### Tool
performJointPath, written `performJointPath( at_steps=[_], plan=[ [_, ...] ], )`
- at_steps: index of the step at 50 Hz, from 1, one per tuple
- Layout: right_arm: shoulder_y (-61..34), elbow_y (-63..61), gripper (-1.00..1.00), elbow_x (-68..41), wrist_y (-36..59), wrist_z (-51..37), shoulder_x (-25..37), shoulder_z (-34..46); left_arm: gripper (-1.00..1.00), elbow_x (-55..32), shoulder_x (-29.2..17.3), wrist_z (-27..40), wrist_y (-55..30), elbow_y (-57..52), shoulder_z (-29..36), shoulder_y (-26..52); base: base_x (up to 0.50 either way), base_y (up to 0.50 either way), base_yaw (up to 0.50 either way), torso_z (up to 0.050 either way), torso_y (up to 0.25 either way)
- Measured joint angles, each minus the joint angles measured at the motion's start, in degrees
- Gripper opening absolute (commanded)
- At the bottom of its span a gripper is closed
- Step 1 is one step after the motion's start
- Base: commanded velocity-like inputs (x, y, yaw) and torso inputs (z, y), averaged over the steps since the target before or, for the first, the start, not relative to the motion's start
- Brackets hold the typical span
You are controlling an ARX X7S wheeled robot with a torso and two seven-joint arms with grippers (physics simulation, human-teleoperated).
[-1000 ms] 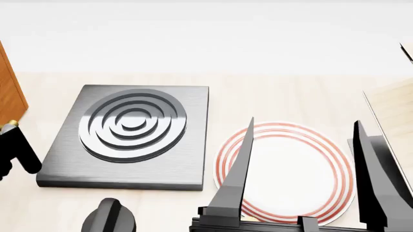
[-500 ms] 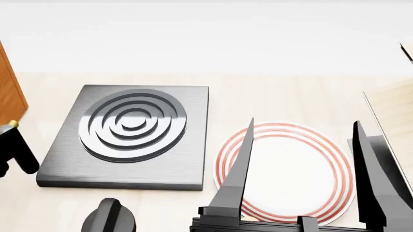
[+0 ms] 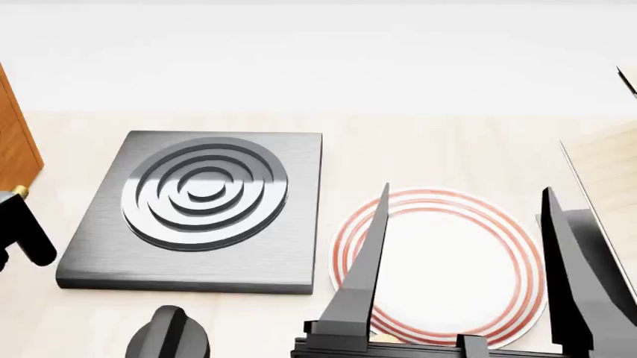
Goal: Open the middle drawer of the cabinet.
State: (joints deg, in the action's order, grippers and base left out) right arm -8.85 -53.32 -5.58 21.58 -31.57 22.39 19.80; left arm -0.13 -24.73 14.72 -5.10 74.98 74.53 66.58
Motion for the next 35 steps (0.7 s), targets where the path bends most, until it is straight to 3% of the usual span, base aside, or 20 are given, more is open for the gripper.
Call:
performJointPath(
  at_steps=[17,18,35],
  plan=[
    [-0.1,0.2,1.0,0.0,-0.1,-0.2,0.3,0.3,1.0,0.2,0.1,0.4,-0.5,0.0,0.0,-0.4,0.0,0.0,0.0,0.0,0.0],
    [-0.1,0.2,1.0,0.0,-0.1,-0.3,0.3,0.4,-1.0,0.2,0.1,0.5,-0.6,0.0,0.1,-0.4,0.0,0.0,0.0,0.0,0.0],
    [-0.2,0.6,1.0,-0.1,-0.5,-0.5,0.5,0.7,-1.0,1.8,-0.2,1.7,-0.9,-0.2,0.2,-0.2,0.0,0.0,0.0,0.0,0.0]
  ],
)
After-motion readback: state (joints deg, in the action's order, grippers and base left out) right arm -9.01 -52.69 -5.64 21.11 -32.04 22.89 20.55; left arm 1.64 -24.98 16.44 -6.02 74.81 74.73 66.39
